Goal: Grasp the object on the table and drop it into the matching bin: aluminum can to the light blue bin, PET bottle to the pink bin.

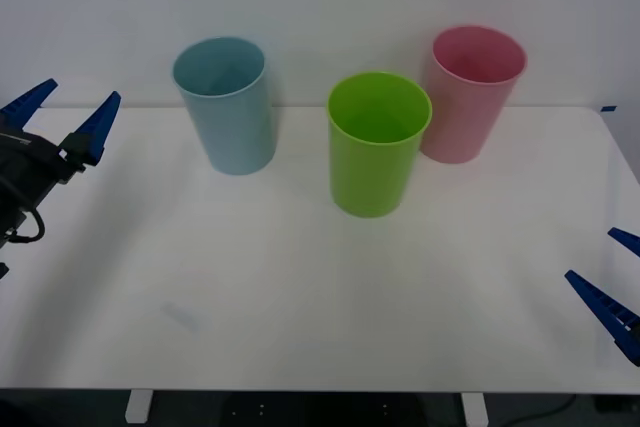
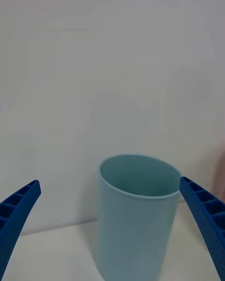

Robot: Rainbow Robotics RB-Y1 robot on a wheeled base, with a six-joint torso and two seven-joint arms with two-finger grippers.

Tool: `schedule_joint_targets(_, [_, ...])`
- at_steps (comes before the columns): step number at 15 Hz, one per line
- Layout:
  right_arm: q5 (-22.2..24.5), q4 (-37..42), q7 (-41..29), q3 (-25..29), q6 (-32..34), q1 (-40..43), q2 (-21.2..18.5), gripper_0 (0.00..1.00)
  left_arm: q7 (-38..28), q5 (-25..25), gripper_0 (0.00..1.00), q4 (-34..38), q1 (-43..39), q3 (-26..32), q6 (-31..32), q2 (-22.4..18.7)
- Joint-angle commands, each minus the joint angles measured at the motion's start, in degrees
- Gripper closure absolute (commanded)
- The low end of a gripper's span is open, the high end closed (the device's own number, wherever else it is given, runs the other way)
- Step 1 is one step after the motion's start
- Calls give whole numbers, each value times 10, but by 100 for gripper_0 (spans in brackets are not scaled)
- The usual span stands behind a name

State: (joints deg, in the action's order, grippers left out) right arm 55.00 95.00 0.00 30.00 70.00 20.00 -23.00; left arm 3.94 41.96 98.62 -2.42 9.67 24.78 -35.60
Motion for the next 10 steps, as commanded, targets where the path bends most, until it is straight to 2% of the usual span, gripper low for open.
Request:
schedule_joint_targets(1, [0, 0, 0, 0, 0, 0, 0, 0, -17, -1, 0, 0, -51, 54, 84, -3])
schedule_joint_targets(10, [0, 0, 0, 0, 0, 0, 0, 0, -65, -2, 0, 0, -196, 185, 295, -3])
